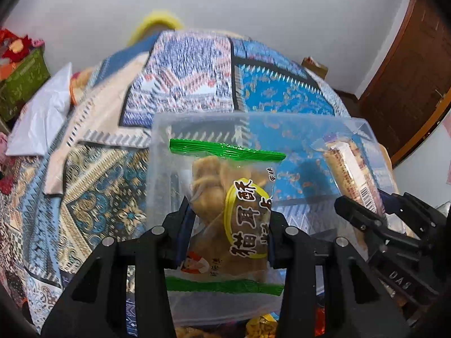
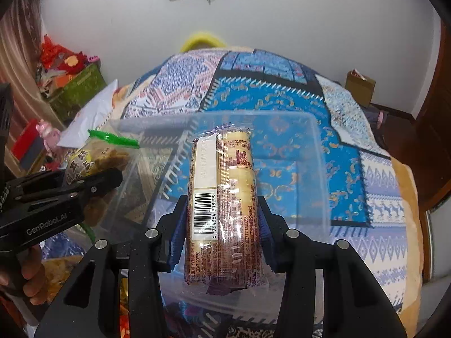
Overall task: Organize snacks
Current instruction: 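Carry cracker bag with left tool while right tool carries biscuit roll into clear box, then grasp the square cracker pack with left tool while right tool grasps green jelly cup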
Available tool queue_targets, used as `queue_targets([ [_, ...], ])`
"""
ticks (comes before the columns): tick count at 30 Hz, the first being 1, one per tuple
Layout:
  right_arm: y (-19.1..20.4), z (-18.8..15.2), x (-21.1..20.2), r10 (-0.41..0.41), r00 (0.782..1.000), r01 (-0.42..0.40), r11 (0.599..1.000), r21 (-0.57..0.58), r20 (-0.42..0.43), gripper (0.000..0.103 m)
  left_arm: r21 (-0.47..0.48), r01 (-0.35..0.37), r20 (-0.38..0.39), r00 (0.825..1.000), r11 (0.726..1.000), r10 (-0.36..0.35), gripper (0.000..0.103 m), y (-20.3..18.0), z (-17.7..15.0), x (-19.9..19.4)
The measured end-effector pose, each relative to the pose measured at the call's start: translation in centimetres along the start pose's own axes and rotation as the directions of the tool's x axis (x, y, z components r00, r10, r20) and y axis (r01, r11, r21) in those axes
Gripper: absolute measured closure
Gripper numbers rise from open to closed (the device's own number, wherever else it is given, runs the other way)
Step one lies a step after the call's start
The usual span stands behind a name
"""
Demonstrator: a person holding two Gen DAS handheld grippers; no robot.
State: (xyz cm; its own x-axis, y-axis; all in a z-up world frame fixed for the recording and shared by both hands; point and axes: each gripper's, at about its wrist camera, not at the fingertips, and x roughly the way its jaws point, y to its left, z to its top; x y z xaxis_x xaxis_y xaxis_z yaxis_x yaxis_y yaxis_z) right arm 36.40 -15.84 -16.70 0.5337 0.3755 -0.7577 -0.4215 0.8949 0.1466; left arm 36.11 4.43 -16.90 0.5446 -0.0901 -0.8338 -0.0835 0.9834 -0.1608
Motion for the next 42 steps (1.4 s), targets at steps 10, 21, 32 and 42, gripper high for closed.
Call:
queue_targets([
  [10,0.5,0.1,0.6,-0.008,0.999,0.007,1.0,-0.014,-0.05,0.06,0.037,-0.022,-0.086,0.996,0.999,0.025,0.05,-0.8,-0.2,0.8],
  [21,1.1,0.1,-5.5,0.002,0.997,0.0,1.0,-0.021,0.072,0.044,0.026,-0.034,0.035,0.999,0.999,0.033,0.045,-0.3,-0.5,-5.8],
  [32,2.3,-3.4,-12.3,-0.009,0.985,0.017,0.999,-0.048,0.171,0.034,0.039,-0.039,0.134,0.99,0.998,0.033,0.039,1.7,-4.8,-13.9],
  [42,3.6,-8.6,-12.8,0.0,0.993,0.006,0.999,-0.051,0.116,0.032,0.022,-0.031,0.057,0.998,0.999,0.03,0.039,3.8,-11.6,-14.8],
])
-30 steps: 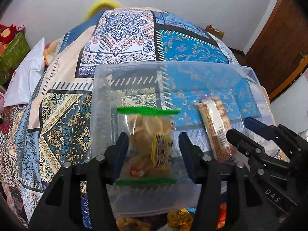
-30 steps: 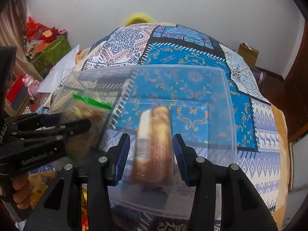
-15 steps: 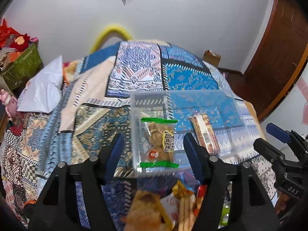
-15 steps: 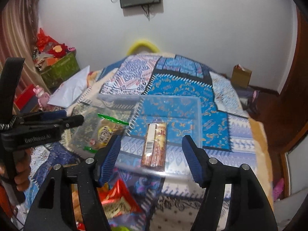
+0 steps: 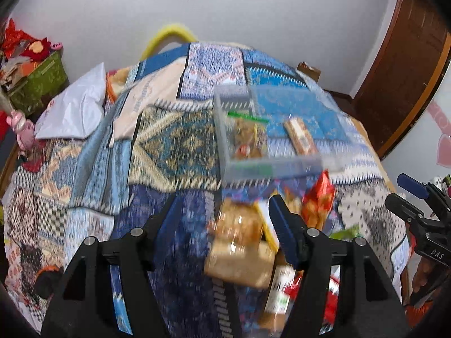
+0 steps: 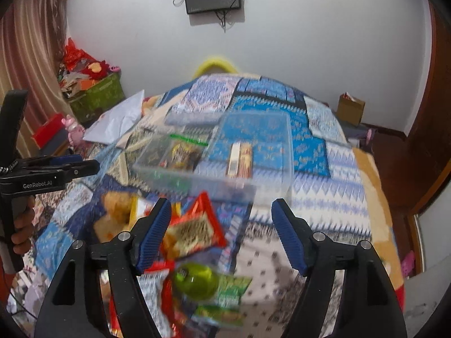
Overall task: Organize snacks
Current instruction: 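Grasp the square cracker pack with left tool while right tool grasps green jelly cup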
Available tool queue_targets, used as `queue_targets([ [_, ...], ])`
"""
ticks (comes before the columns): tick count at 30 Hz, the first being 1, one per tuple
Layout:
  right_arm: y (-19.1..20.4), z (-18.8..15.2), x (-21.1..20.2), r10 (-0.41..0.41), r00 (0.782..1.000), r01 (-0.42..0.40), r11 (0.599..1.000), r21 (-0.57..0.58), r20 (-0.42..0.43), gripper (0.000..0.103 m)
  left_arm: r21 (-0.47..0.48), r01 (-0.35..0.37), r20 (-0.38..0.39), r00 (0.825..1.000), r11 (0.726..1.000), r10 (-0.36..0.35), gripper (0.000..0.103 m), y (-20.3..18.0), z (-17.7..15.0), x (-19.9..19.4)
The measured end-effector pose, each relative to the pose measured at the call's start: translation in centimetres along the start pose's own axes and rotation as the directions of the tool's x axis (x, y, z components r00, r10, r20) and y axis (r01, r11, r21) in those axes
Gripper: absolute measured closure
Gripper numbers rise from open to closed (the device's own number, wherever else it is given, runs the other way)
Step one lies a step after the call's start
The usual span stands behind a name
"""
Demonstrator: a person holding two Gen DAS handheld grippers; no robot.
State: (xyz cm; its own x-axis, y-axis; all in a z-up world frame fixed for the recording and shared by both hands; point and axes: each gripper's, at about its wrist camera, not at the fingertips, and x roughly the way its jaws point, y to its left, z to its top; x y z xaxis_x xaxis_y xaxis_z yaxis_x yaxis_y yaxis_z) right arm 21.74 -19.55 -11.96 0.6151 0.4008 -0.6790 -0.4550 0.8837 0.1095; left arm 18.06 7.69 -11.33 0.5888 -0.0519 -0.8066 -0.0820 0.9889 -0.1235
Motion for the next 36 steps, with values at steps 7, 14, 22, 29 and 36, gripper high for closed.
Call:
queue_targets([
  [7,0.5,-3.2,2.3,0.022,0.995,-0.02,1.0,0.018,-0.1,0.032,0.0,0.019,-0.063,0.998,1.0,-0.019,0.039,0.4,-3.5,1.0],
  [14,0.0,-5.9,4.3,0.04,0.981,-0.032,0.999,0.044,-0.191,0.032,-0.047,0.045,-0.13,0.99,0.998,-0.05,0.039,1.0,-5.9,2.8],
  [22,0.4,-6.3,5.2,0.077,0.973,-0.074,0.997,0.023,-0.217,0.032,-0.03,0.062,-0.136,0.989,0.998,-0.066,0.039,0.1,-6.3,3.9],
  [29,0.6,-6.0,5.6,0.059,0.98,-0.061,0.998,-0.005,-0.189,0.049,-0.027,0.049,-0.102,0.993,0.998,-0.051,0.039,0.0,-4.7,4.7],
  [36,0.2,-5.4,6.2,0.068,0.984,-0.066,0.998,0.017,-0.167,0.055,-0.007,0.033,-0.047,0.998,0.999,-0.034,0.039,-0.6,-3.3,5.5],
])
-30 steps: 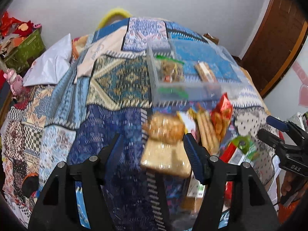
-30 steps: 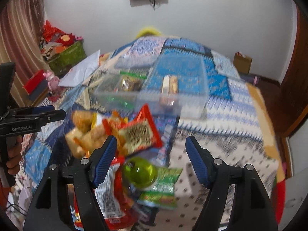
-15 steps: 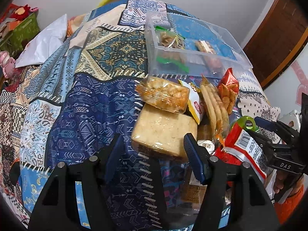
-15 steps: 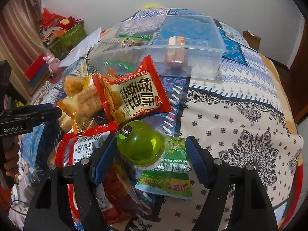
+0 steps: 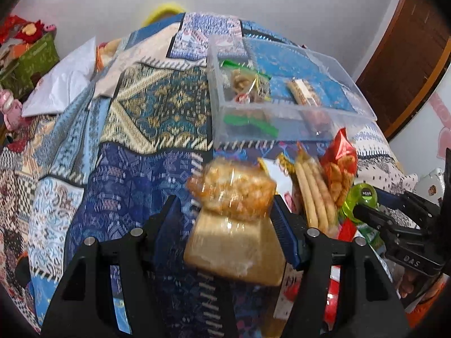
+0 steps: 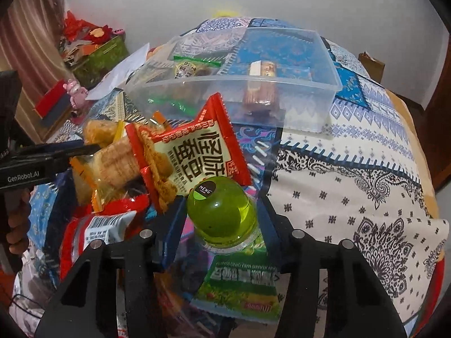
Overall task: Organize snacks
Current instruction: 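Grasp the square cracker pack with left tool while right tool grasps green jelly cup, then place cracker pack with left tool while right tool places jelly cup in clear box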
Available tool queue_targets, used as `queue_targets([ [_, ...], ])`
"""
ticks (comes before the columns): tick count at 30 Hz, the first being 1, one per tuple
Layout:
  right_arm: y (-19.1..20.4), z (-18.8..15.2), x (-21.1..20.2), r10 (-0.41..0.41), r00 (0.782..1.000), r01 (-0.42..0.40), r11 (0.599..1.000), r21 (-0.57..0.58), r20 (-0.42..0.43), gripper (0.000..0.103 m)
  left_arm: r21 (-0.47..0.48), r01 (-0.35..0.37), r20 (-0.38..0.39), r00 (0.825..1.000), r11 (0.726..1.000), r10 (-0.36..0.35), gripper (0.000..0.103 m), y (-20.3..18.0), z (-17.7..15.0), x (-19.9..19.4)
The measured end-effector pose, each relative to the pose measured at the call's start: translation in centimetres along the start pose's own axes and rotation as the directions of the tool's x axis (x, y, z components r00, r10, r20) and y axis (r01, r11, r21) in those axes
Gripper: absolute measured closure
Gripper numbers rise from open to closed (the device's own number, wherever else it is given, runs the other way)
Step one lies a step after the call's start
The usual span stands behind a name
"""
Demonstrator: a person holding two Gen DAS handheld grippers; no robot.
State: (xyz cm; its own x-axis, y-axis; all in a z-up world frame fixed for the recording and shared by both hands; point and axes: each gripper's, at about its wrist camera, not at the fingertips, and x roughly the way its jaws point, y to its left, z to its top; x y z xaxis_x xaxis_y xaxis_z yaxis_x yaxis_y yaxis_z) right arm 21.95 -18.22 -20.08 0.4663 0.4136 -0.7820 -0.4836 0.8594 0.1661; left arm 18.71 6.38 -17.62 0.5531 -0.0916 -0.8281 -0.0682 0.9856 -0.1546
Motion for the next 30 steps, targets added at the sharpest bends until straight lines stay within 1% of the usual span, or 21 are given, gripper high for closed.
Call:
queue_targets([
  [3,-0.3,-0.1,-0.1,0.011,1.0,-0.011,1.0,0.017,0.01,0.055,0.008,-0.009,0.016,1.0,1.0,0.009,0.039,-0.3,0.4,0.6],
  [6,-0.6,-0.1,-0.2,0.011,1.0,-0.012,1.0,0.029,0.017,0.056,-0.005,0.01,0.028,1.0,1.0,-0.01,0.04,-0.2,0.7,1.0],
  [7,-0.7,-0.1,-0.3,0.008,1.0,-0.008,0.999,0.032,0.021,0.056,-0.006,0.012,0.039,0.999,1.0,-0.012,0.044,-0.2,0.7,1.0],
  [9,-0.9,0.0,-0.5,0.004,1.0,-0.005,0.999,0.041,0.027,0.056,-0.001,0.017,0.052,0.999,1.0,-0.017,0.046,-0.2,0.7,1.0],
  [11,-1.2,0.0,-0.7,0.003,0.999,-0.005,0.999,0.051,0.034,0.057,0.005,0.031,0.053,0.998,1.0,-0.031,0.052,-0.3,0.6,1.0],
  [12,-1.4,0.1,-0.8,0.004,0.999,-0.006,0.998,0.055,0.038,0.06,0.008,0.03,0.051,0.998,0.999,-0.031,0.052,-0.3,0.6,1.0],
  [15,-1.8,0.5,-1.4,0.001,0.999,-0.005,0.997,0.073,0.051,0.06,0.018,0.013,0.06,0.998,1.0,-0.014,0.053,-0.4,0.4,0.5],
  [20,-2.2,0.9,-2.5,-0.009,0.997,0.002,0.997,0.082,0.08,0.061,0.025,-0.001,0.104,0.995,1.0,-0.001,0.053,-0.4,0.3,-1.6],
  [24,-2.5,1.4,-3.6,-0.016,0.993,0.006,0.996,0.089,0.113,0.061,0.013,-0.003,0.147,0.989,1.0,0.001,0.054,-0.1,1.0,-3.5],
  [30,-2.7,2.7,-5.1,-0.023,0.985,0.006,0.995,0.098,0.173,0.061,-0.002,0.023,0.209,0.978,1.0,-0.023,0.054,0.2,2.4,-6.2],
])
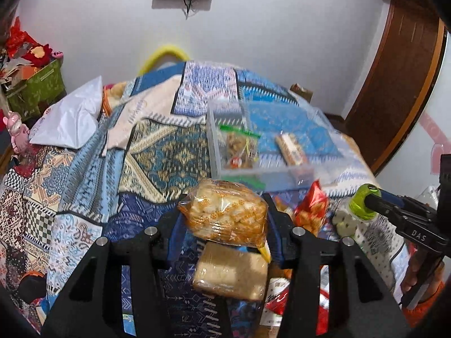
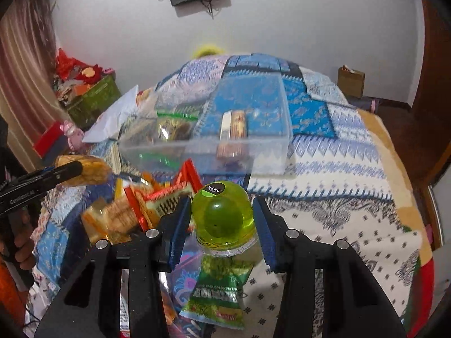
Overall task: Organize snacks
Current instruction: 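Place cracker pack with left tool while right tool places jelly cup in clear box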
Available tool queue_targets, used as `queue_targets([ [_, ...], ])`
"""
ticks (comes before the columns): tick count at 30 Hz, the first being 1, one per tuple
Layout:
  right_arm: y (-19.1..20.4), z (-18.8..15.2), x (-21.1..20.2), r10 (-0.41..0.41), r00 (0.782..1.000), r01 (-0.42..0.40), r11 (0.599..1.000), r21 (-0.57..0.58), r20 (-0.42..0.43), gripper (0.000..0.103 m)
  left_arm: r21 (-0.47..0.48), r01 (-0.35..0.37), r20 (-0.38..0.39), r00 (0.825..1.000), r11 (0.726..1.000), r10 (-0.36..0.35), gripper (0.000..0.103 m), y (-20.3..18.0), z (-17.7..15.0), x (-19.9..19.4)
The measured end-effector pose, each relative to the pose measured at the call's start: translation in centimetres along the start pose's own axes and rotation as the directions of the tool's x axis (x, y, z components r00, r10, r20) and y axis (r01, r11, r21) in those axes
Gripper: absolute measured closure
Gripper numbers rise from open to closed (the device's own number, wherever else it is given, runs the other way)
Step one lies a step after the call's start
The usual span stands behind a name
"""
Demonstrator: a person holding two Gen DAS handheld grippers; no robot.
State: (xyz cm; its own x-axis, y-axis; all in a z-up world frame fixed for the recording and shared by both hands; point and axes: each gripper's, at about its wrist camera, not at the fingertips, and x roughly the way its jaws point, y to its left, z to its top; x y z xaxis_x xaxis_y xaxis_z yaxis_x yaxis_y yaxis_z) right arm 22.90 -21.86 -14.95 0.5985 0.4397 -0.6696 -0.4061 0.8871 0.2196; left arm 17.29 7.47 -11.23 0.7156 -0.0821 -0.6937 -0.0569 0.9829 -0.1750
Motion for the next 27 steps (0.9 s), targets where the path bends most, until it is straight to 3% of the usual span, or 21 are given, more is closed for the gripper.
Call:
queue_targets([
  [12,-0.2,4.0,-0.6,0.001,0.994,-0.003,1.0,0.014,0.105,0.062,0.023,0.041,0.09,0.995,0.999,-0.043,0.054,-2.2,4.6,-0.2],
  [23,-1.3,6.5,2.7,-0.003,0.995,-0.001,0.999,0.038,0.096,0.065,0.051,0.084,0.023,0.996,0.995,-0.086,0.054,-5.7,7.0,6.2],
  [25,-1.6,6.8,3.3,-0.004,0.996,0.0,0.999,0.04,0.09,0.077,0.066,0.069,0.01,0.998,0.995,-0.07,0.054,-6.2,7.1,7.4],
  [26,-1.7,7.0,3.8,0.004,0.997,-0.007,0.999,0.041,0.078,0.097,0.071,0.064,0.0,0.998,0.995,-0.064,0.054,-6.5,7.1,8.1],
  [27,-1.8,7.3,4.2,0.011,0.998,-0.014,0.999,0.046,0.065,0.096,0.072,0.063,-0.011,0.998,0.995,-0.063,0.054,-6.6,7.1,8.8],
])
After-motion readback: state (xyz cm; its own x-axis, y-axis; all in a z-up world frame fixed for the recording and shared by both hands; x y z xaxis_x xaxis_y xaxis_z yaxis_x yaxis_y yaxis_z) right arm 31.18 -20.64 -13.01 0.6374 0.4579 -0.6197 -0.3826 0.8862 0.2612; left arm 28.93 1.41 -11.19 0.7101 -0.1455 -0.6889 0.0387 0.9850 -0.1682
